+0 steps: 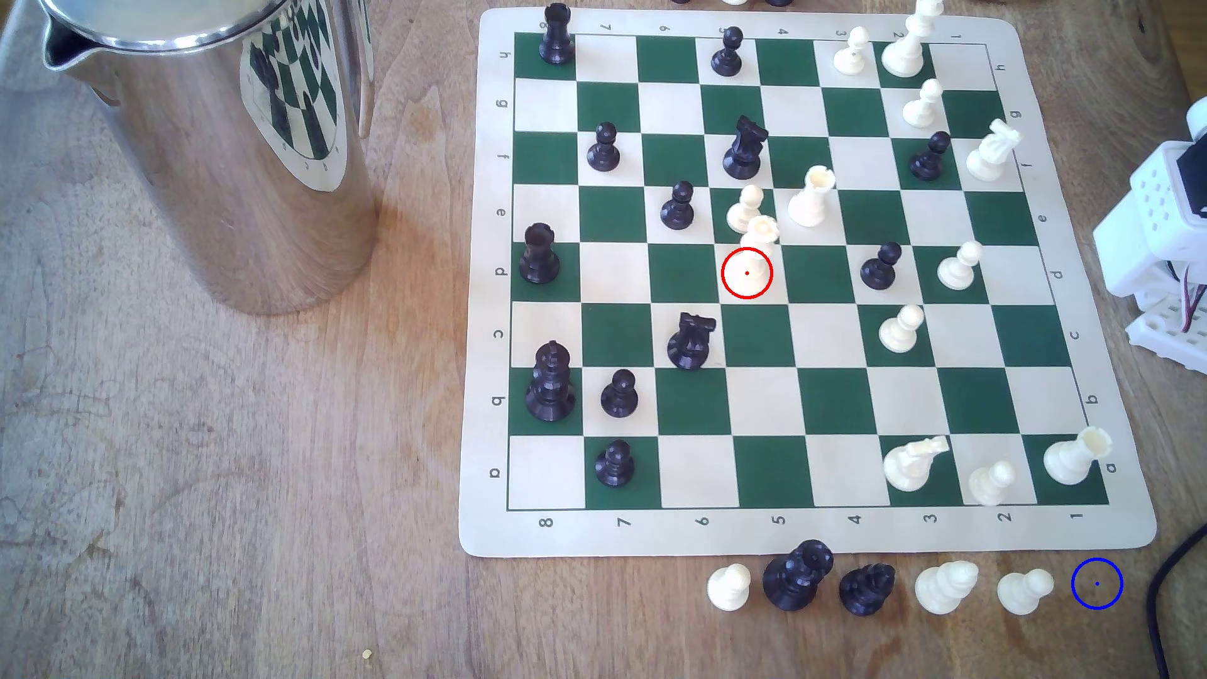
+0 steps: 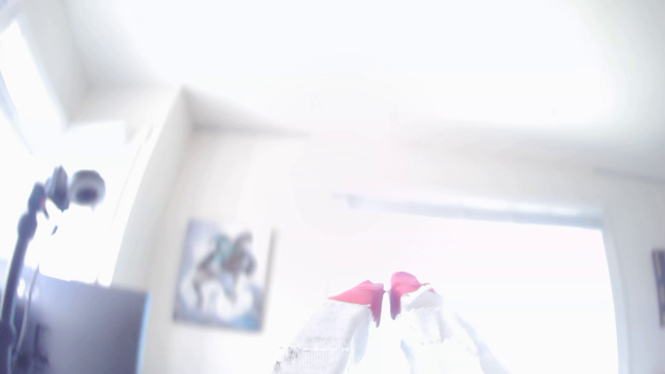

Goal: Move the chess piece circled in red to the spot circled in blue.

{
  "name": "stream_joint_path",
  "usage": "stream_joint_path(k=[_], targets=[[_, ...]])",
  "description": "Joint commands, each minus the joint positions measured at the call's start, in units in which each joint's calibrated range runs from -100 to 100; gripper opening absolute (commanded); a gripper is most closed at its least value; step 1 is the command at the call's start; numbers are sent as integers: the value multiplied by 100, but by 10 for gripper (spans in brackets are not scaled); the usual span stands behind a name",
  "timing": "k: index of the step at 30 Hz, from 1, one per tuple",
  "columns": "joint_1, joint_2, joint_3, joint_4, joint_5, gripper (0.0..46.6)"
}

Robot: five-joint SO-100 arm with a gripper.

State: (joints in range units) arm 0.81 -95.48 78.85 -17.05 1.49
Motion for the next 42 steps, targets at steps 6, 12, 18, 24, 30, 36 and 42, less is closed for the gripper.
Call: stream_joint_path(k=[6, 12, 18, 24, 30, 36, 42], targets=[[189, -20, -768, 3081, 20, 2], [322, -20, -1067, 4678, -68, 2], [79, 23, -895, 5423, -625, 97], [-101, 1288, -1620, 6152, -225, 94], [-62, 2841, -2763, 7152, -332, 117], [-54, 4013, -3597, 7274, -435, 159], [64, 5227, -4186, 7299, -625, 187]])
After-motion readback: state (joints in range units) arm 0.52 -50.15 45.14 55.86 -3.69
